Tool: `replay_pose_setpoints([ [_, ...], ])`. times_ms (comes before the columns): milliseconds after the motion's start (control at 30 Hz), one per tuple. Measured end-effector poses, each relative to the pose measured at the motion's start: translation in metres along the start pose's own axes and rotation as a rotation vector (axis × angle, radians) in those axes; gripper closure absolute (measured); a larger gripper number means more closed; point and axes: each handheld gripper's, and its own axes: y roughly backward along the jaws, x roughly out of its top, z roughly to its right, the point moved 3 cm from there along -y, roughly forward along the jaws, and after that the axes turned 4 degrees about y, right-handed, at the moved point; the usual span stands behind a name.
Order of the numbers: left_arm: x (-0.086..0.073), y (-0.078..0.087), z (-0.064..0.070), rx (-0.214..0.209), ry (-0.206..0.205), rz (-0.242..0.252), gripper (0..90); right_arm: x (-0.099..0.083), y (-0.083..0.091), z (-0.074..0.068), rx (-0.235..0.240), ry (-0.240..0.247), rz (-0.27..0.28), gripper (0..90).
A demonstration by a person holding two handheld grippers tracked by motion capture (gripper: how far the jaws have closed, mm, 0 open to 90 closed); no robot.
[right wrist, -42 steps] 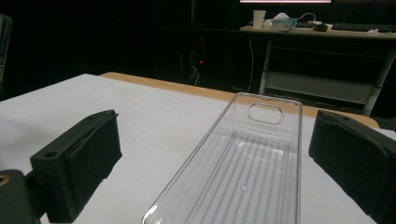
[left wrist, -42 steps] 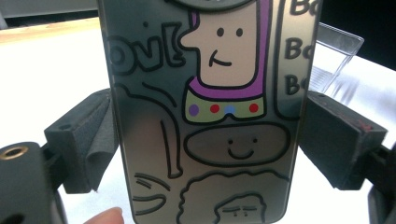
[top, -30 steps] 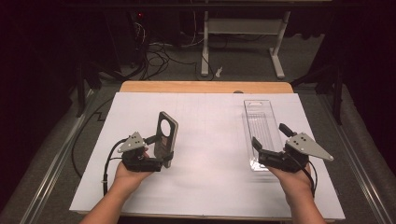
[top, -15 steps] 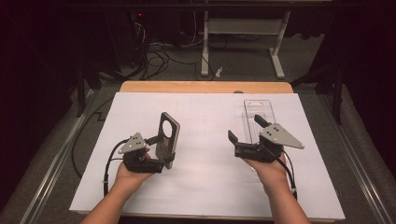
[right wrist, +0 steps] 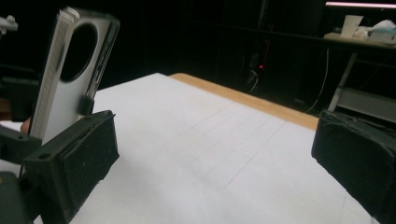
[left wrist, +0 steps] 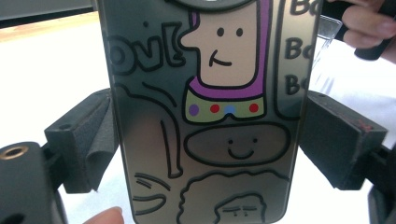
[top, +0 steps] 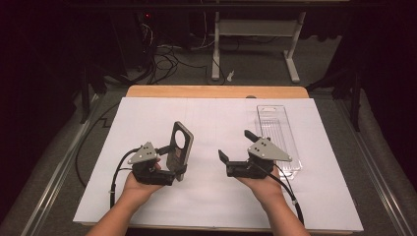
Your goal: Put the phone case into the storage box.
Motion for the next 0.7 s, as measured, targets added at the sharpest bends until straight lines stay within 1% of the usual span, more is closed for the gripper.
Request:
replay_pose_setpoints([
  [133,0.000,0.001,0.003,-0.011,-0.008,0.003,13.2,-0.007,-0.002,-0.004,0.019,-0.008,-0.022,0.8],
  [200,0.000,0.001,0.004,-0.024,-0.015,0.001,13.1,-0.009,-0.002,-0.005,0.031,-0.001,-0.027,0.8],
  [500,-0.001,0.001,0.010,-0.070,-0.030,0.000,13.1,-0.011,-0.001,-0.006,0.048,-0.002,-0.028,0.9],
  [700,-0.003,-0.002,0.010,-0.089,-0.024,-0.016,13.1,-0.012,-0.001,-0.007,0.063,-0.006,-0.030,0.9],
])
